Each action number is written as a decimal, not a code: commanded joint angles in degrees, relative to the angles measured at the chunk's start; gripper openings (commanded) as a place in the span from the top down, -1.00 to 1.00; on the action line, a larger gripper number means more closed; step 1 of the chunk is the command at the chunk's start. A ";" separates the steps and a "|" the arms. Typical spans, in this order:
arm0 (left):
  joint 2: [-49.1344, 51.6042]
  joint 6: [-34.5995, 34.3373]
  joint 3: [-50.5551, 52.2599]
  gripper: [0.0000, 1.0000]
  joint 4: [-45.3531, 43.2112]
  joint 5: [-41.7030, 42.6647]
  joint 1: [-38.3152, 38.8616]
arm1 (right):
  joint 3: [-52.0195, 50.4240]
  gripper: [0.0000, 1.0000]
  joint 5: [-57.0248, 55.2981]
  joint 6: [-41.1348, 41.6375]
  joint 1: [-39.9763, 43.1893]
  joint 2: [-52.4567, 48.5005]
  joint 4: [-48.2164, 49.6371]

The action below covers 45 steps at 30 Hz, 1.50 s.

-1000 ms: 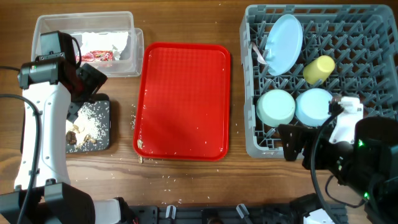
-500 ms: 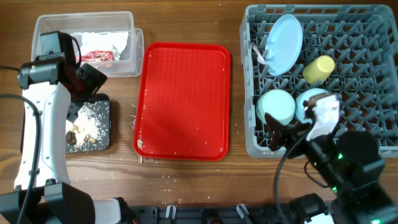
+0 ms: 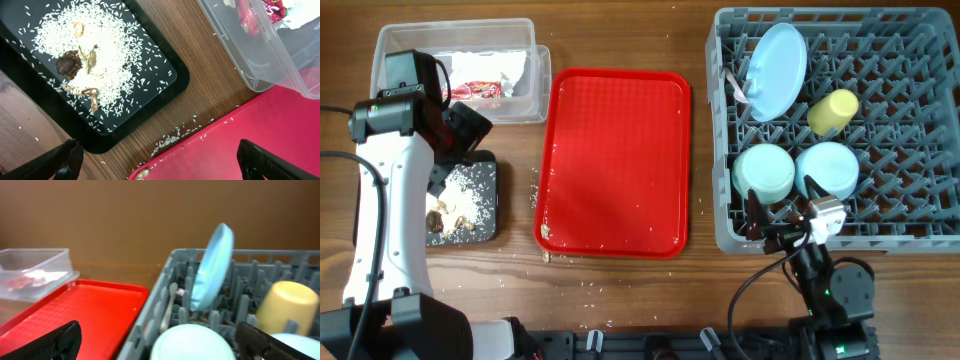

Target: Sort waste into correct bins and load items into the dishwasher rack

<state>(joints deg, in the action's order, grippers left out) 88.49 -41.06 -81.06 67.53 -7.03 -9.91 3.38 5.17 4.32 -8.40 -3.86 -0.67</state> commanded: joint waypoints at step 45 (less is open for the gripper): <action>-3.19 1.03 -0.09 -1.00 2.82 1.31 0.57 | -3.08 -0.99 0.74 -5.68 11.28 3.65 1.03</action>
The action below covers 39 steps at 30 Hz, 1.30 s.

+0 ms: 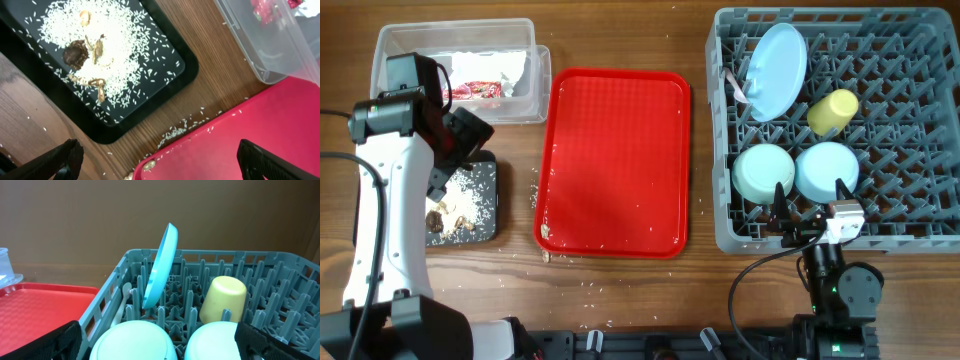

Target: Sort waste into correct bins and load items into the dishwasher rack

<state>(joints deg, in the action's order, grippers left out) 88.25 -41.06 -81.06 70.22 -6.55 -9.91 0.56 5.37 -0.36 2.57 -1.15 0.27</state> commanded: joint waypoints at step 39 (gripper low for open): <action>-88.08 13.92 78.60 -1.00 -70.88 2.60 12.74 | -0.26 -1.00 0.55 -1.03 0.31 0.94 0.09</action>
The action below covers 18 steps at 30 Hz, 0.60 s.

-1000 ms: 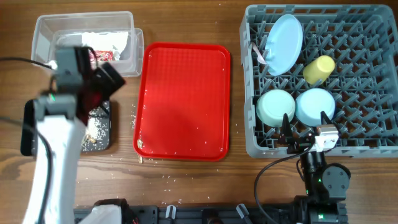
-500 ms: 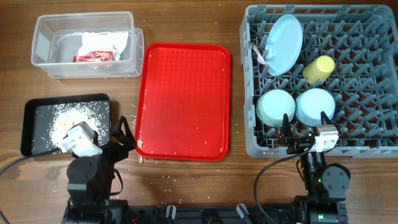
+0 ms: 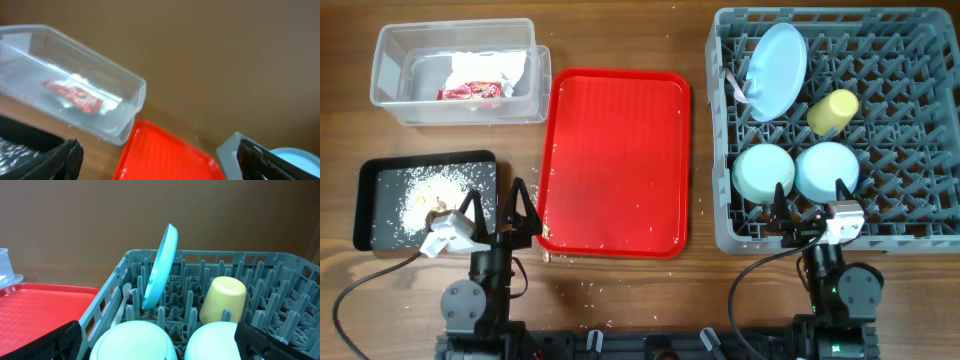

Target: Sort waste into correct bins and load items into the dishwasher rack

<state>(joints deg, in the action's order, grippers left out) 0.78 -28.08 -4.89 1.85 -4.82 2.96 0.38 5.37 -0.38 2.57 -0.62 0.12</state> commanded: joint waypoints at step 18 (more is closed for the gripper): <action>-0.61 0.87 4.57 -1.00 2.12 2.38 -0.35 | -0.09 -1.00 0.55 -0.98 0.31 0.42 0.24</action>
